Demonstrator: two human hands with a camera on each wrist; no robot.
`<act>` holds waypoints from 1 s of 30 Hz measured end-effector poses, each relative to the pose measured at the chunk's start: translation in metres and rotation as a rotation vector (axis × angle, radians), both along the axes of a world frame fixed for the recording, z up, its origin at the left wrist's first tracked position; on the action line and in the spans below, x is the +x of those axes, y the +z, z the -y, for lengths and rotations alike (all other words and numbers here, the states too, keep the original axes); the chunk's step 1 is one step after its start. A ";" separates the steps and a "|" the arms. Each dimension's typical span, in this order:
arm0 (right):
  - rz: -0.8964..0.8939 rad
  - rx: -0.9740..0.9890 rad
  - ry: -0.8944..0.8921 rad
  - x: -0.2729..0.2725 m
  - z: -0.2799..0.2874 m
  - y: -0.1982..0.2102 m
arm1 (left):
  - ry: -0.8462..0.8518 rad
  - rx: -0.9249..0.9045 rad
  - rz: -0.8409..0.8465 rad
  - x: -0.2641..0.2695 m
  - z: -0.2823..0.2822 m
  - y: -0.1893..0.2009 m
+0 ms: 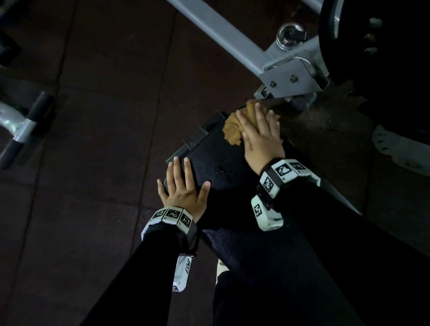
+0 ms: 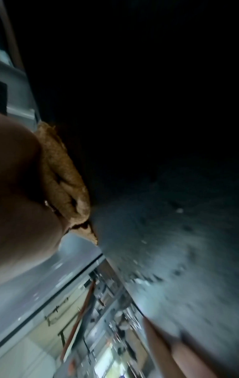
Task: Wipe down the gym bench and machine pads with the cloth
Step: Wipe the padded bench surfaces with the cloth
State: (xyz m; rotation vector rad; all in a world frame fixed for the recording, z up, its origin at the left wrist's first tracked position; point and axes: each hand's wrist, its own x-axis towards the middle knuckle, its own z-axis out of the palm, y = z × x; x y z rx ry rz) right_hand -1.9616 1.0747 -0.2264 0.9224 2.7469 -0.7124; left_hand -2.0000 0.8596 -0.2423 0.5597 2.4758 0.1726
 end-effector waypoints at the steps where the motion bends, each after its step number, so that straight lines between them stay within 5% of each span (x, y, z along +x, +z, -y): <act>1: -0.022 0.001 0.061 0.001 0.007 0.002 | 0.002 0.003 -0.010 0.000 0.001 -0.001; 6: -0.036 -0.015 0.291 0.072 0.035 0.007 | 0.020 0.010 -0.035 0.001 0.000 -0.003; 10: 0.093 -0.023 0.229 0.120 0.018 0.008 | 0.014 0.008 -0.018 0.001 0.000 -0.002; 17: 0.031 -0.084 -0.040 0.055 -0.021 0.011 | 0.015 0.008 -0.009 0.001 -0.001 0.000; 21: 0.044 -0.094 0.021 0.017 -0.015 0.008 | 0.012 0.000 -0.021 0.001 0.000 0.000; 30: 0.023 -0.220 0.197 0.089 0.060 0.015 | 0.028 0.010 -0.064 0.002 -0.001 0.000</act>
